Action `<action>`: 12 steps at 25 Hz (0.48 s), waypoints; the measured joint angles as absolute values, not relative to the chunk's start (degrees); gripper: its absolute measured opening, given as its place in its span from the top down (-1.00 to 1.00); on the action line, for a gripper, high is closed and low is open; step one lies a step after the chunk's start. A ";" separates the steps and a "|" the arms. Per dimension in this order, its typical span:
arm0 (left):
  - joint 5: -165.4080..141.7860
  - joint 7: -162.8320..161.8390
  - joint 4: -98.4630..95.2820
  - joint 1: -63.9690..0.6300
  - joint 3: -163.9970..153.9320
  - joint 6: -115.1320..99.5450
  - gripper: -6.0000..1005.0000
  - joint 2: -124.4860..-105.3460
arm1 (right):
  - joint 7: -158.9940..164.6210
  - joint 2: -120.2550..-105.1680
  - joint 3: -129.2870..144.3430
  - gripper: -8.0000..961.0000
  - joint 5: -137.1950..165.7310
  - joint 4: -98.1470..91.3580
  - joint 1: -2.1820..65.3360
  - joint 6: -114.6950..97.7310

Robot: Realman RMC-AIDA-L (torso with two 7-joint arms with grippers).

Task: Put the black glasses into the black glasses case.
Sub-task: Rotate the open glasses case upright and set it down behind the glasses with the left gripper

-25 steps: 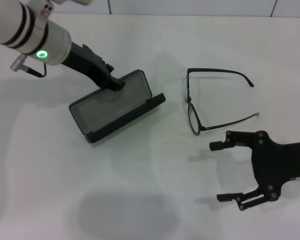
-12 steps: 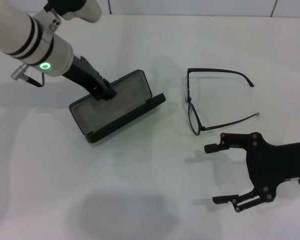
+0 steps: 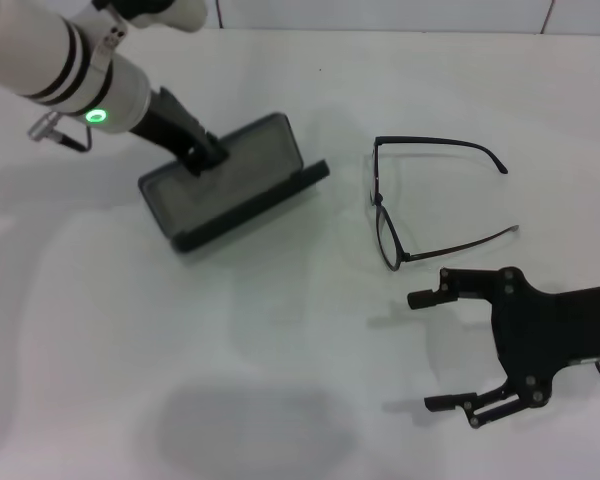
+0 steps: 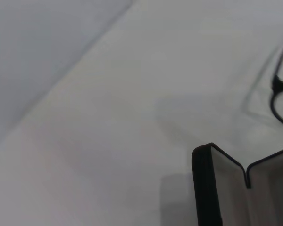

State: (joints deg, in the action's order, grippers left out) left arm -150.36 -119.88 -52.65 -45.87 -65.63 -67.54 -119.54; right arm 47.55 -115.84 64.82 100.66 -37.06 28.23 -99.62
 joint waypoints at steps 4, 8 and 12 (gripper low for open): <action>-147.63 -116.97 -52.23 -45.54 -70.37 -60.55 0.70 -119.67 | 47.55 -115.83 66.86 -0.85 100.66 -37.42 28.41 -99.67; -144.63 -113.61 -51.85 -45.31 -77.47 -54.65 0.70 -119.74 | 47.46 -115.74 67.47 -0.85 100.57 -37.63 28.24 -99.54; -143.97 -110.83 -51.77 -44.22 -85.21 -47.29 0.70 -119.85 | 46.22 -115.67 67.39 -0.85 100.65 -37.06 27.58 -99.46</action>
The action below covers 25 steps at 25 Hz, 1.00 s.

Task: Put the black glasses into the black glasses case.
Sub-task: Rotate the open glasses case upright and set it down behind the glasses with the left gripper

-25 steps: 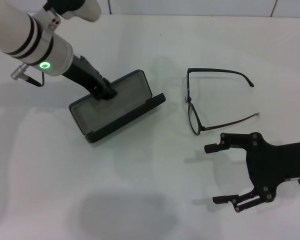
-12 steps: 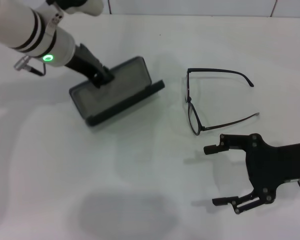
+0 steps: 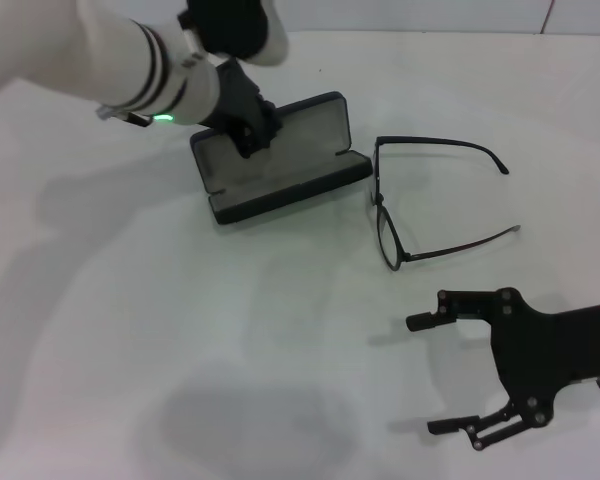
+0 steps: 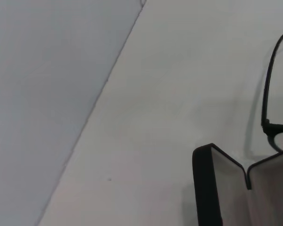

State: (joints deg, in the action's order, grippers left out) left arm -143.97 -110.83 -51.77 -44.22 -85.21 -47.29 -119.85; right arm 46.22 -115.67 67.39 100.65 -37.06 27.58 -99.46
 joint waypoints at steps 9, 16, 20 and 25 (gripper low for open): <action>-138.01 -100.68 -52.37 -38.67 -94.68 -29.39 0.70 -119.97 | 45.06 -115.50 66.96 -0.85 100.46 -37.34 25.42 -99.58; -116.94 -77.02 -54.57 -33.33 -94.30 -30.52 0.70 -119.74 | 45.03 -115.40 66.98 -0.85 100.40 -37.21 25.31 -99.69; -111.15 -71.07 -54.72 -31.57 -93.62 -31.54 0.71 -119.75 | 45.19 -115.39 66.99 -0.85 100.52 -37.46 25.31 -99.97; -109.87 -70.11 -53.58 -31.24 -92.83 -31.74 0.71 -119.79 | 45.22 -115.39 67.08 -0.85 100.55 -37.49 25.31 -99.97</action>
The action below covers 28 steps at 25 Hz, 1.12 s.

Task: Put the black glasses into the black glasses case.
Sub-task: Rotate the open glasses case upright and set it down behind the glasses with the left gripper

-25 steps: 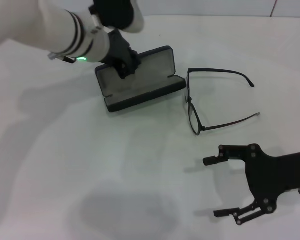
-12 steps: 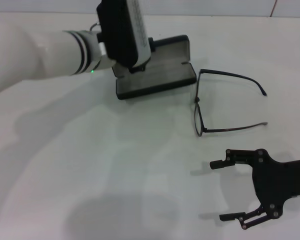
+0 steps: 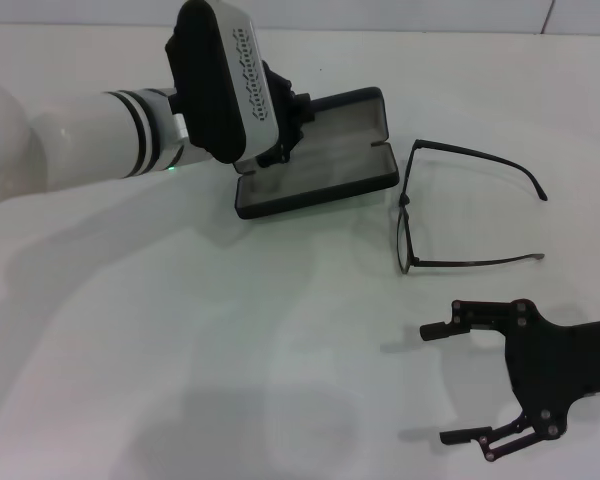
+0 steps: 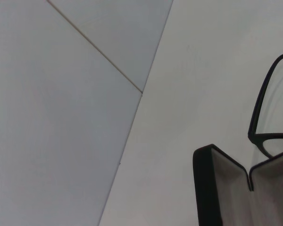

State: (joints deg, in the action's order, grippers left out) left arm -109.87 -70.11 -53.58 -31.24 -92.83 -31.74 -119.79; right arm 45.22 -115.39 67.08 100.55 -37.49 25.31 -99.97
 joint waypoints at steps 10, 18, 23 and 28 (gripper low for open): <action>-97.68 -57.13 -50.98 -30.06 -90.57 -32.74 0.71 -119.85 | 44.94 -115.40 67.07 -0.85 100.78 -37.11 25.29 -99.97; -87.27 -44.12 -44.44 -31.32 -84.08 -39.58 0.71 -119.95 | 44.83 -115.50 67.15 -0.85 100.82 -37.08 25.22 -99.90; -81.22 -35.86 -41.63 -31.37 -83.95 -39.22 0.70 -120.00 | 44.82 -115.49 67.20 -0.85 100.82 -37.08 25.15 -99.94; -80.07 -34.49 -41.62 -31.36 -84.04 -36.21 0.66 -120.00 | 44.82 -115.48 67.25 -0.85 100.82 -37.12 25.13 -99.94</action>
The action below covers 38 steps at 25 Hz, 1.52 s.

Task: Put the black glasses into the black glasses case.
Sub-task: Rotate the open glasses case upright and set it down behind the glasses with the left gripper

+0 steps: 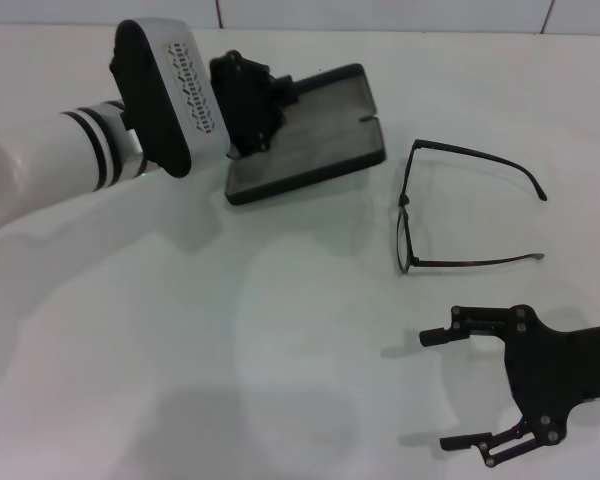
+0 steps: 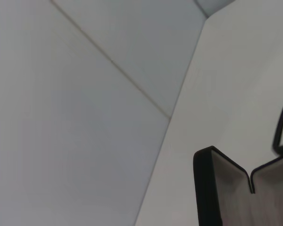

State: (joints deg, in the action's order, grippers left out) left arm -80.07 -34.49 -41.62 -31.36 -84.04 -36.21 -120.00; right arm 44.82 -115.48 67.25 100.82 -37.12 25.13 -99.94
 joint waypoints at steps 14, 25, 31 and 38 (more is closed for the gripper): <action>-82.22 -36.22 -43.33 -31.35 -86.40 -32.97 0.53 -119.74 | 44.97 -115.41 67.16 -0.85 100.74 -37.29 25.30 -99.92; -87.85 -45.91 -43.16 -33.23 -86.71 -33.66 0.38 -119.76 | 44.96 -115.40 67.41 -0.85 100.82 -37.16 25.58 -99.52; -88.37 -53.87 -42.93 -34.55 -83.04 -42.43 0.06 -118.30 | 44.84 -115.40 67.36 -0.85 100.83 -37.12 25.41 -99.41; -91.05 -57.81 -42.84 -35.14 -80.53 -46.89 0.02 -117.95 | 44.82 -115.40 67.37 -0.85 100.82 -37.08 25.25 -99.40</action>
